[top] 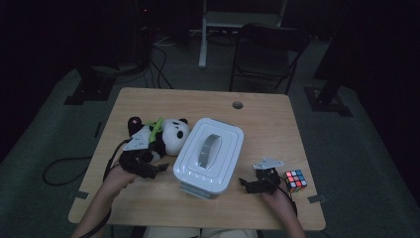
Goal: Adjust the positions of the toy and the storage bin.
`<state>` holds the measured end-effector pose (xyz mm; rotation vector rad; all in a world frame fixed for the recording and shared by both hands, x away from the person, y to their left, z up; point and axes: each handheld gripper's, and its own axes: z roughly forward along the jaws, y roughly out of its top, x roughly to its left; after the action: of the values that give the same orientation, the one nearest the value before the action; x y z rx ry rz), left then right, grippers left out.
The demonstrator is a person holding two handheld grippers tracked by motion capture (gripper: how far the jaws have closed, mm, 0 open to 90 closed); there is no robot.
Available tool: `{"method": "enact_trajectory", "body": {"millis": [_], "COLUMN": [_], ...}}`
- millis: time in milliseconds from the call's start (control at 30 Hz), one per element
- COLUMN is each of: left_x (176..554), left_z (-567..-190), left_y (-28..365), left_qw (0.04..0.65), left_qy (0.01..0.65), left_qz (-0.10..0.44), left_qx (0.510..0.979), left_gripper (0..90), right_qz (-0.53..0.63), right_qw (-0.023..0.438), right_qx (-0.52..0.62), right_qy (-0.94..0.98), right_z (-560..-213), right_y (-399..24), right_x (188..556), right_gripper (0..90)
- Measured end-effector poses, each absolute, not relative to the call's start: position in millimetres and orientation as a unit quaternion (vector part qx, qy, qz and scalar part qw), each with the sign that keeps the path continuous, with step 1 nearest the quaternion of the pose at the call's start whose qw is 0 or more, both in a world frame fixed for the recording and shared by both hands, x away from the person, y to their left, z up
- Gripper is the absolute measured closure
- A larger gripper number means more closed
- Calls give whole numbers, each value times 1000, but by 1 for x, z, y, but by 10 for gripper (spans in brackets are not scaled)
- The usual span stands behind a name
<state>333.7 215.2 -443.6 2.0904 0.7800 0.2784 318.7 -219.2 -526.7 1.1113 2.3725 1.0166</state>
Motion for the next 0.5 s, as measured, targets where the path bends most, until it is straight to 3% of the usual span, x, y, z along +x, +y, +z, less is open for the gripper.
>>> {"method": "enact_trajectory", "body": {"millis": [500], "left_x": [328], "left_z": [-466], "left_y": [186], "left_qw": [401], "left_qy": [304], "left_qz": [104], "left_qx": [858], "left_gripper": [44], "right_qz": [357], "right_qw": [165], "right_qx": [390], "right_qy": [833], "right_z": [-527], "right_y": [-219], "right_x": [319], "right_gripper": [127]}}
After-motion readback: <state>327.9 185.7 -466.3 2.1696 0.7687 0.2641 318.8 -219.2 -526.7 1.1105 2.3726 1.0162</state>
